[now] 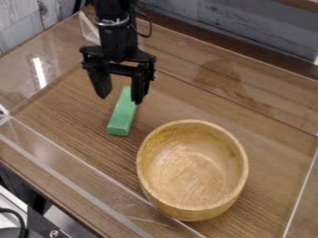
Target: Put the green block in the brown bowl
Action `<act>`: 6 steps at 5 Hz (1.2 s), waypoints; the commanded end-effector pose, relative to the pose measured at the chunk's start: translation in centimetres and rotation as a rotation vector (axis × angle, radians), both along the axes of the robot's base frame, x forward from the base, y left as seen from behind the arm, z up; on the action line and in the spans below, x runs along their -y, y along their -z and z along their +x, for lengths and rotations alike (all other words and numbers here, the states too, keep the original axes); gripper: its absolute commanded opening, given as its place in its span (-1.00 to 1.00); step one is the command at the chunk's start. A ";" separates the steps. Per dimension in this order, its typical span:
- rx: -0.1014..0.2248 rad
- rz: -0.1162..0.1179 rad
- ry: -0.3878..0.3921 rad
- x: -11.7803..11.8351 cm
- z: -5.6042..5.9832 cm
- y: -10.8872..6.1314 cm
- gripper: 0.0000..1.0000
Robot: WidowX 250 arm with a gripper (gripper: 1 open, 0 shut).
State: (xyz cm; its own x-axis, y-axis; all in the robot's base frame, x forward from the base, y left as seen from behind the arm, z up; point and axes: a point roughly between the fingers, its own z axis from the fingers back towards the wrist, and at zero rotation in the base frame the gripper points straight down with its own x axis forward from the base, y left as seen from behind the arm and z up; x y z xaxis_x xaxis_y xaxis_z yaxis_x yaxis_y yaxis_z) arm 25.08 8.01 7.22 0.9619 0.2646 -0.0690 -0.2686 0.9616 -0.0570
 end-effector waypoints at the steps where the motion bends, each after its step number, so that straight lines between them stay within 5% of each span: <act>1: 0.034 0.001 -0.040 -0.5 0.4 -0.1 1.00; 6: 0.052 -0.049 -0.086 -0.9 1.5 1.3 1.00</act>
